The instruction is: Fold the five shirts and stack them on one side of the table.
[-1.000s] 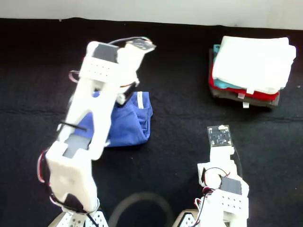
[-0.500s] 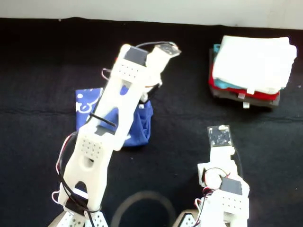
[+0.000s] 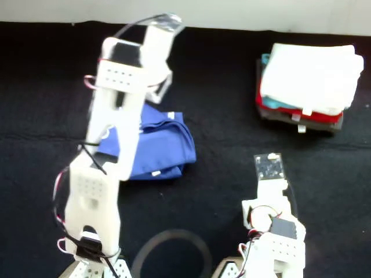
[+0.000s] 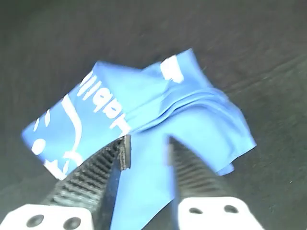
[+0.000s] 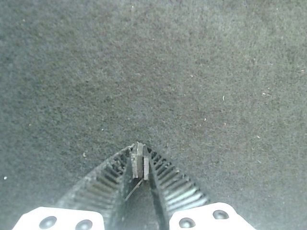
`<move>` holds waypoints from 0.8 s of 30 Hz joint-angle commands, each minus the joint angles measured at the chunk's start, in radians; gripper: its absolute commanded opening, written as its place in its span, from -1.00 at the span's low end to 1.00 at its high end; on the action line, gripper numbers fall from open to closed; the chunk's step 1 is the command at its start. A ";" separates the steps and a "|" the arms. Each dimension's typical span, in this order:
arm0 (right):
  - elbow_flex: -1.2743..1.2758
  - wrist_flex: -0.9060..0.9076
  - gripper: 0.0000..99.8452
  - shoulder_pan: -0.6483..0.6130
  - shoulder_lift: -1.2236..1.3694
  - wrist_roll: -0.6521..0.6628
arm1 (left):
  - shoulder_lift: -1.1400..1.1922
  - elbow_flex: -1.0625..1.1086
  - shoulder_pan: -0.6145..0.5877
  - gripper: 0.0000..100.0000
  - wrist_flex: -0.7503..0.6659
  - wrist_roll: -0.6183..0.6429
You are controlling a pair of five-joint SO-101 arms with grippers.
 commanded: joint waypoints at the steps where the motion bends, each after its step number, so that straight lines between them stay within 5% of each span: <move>1: 0.021 -0.019 -0.98 0.007 -0.002 0.005 | -0.062 0.168 -0.044 -0.96 0.005 -0.029; 5: 0.021 -0.019 -0.98 0.007 -0.002 0.006 | -0.062 0.386 -0.045 -0.98 -0.023 -0.075; 13: 0.021 -0.019 -0.98 0.007 -0.002 0.006 | -0.033 0.512 0.033 -0.98 -0.307 -0.071; 17: 0.021 -0.019 -0.98 0.007 -0.002 0.005 | 0.081 0.426 0.051 -0.98 -0.454 -0.044; 24: 0.021 -0.019 -0.98 0.007 -0.002 0.005 | 0.228 0.013 0.042 -0.97 -0.519 0.204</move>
